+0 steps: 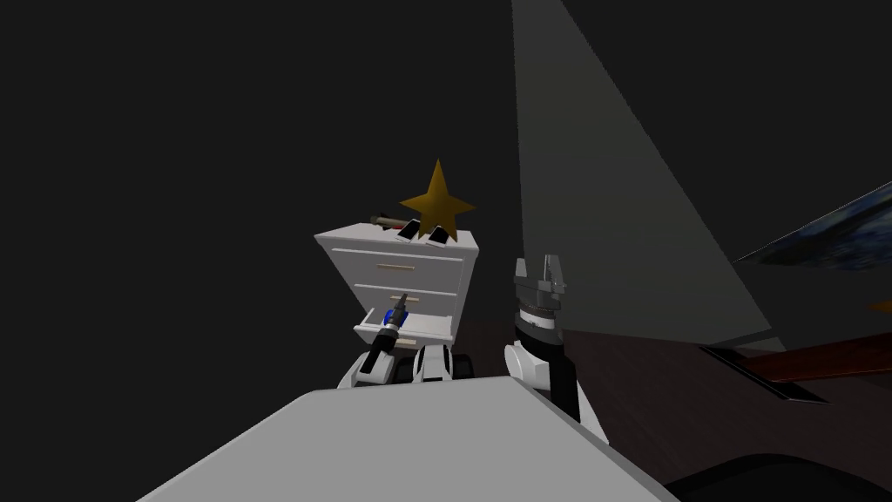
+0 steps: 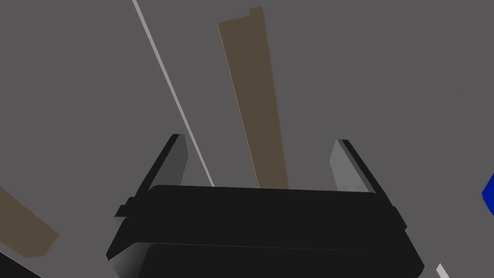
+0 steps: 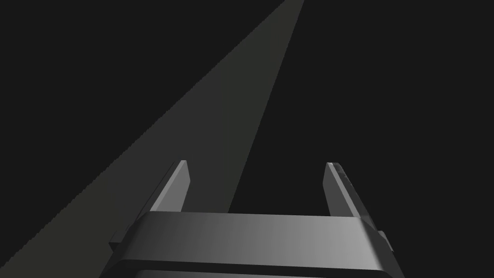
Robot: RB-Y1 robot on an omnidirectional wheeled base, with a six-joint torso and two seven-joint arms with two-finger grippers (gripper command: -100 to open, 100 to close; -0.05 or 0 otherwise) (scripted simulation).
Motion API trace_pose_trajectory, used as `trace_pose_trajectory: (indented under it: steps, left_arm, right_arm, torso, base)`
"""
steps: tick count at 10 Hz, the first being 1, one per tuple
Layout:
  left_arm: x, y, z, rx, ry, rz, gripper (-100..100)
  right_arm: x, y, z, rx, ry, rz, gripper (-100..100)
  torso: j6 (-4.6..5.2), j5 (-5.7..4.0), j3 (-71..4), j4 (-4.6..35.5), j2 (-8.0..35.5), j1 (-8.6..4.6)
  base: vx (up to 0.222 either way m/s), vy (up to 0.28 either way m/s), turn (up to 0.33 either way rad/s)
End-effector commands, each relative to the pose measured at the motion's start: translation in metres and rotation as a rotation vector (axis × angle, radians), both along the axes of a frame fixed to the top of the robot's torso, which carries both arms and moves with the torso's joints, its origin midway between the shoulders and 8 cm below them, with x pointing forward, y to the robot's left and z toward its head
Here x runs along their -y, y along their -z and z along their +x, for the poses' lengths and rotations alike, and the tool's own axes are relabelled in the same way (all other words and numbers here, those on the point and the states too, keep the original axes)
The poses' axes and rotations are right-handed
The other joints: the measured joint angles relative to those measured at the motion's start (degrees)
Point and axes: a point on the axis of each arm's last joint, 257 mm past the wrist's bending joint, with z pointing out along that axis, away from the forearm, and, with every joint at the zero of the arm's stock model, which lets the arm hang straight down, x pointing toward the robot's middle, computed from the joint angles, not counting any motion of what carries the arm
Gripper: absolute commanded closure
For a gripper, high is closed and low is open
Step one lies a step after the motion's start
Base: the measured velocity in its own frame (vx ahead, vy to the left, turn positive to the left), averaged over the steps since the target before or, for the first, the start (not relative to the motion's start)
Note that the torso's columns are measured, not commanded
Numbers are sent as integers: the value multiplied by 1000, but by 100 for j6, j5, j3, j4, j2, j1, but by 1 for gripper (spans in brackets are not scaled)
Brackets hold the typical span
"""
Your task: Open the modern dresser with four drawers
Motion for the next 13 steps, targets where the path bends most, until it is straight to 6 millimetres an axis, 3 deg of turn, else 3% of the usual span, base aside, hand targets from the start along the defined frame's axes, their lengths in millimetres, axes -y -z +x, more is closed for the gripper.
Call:
trace_pose_trajectory:
  steps: [1,7,8,12,13]
  left_arm:
    - [0,0,0,0,0,0,100]
    - [3,-4,-3,-2,9,1,100]
    - [-7,-4,-3,0,13,29,-100]
    - [-19,-6,3,3,10,52,-100]
    - [-14,-4,4,-4,4,34,-100]
  right_arm:
    - [0,0,0,0,0,0,0]
    - [0,0,0,0,0,0,0]
    - [0,0,0,0,0,0,0]
    - [0,0,0,0,0,0,0]
    - [0,0,0,0,0,0,0]
  torso:
    - [0,0,-7,-3,-11,-2]
    - [1,0,-10,-5,-17,-1]
    - [1,0,-29,-13,-50,-4]
    - [0,-1,-27,-13,-44,-6]
    - [1,-2,-16,-7,-25,-10]
  base:
    - [0,0,0]
    - [-150,11,16]
    - [-6,-3,-6]
    - [124,-15,-10]
    - [172,-22,-10]
